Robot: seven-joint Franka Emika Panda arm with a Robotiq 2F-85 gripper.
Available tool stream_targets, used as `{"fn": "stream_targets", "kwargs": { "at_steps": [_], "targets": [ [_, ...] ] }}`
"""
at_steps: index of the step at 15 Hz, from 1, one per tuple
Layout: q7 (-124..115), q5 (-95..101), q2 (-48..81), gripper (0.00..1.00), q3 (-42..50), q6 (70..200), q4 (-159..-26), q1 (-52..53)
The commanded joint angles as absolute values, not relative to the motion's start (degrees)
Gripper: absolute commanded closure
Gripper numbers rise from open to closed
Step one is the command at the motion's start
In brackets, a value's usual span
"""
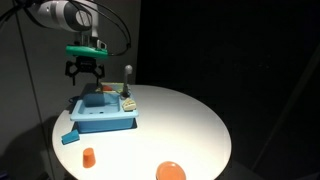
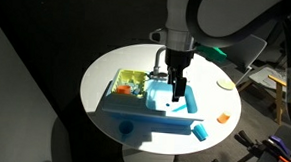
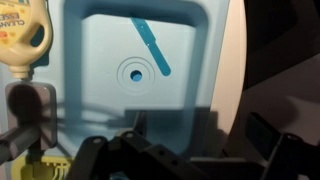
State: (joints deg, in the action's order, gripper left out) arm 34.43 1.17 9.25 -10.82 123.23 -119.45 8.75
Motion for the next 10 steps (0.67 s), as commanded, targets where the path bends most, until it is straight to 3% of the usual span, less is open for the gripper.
{"fn": "stream_targets", "kwargs": {
  "at_steps": [1, 10],
  "targets": [
    [34.56, 1.96, 12.36, 0.00, -11.50, 121.87, -114.16, 9.04],
    [37.10, 3.56, 19.73, 0.00, -11.63, 120.38, -104.48, 8.41]
  ]
}}
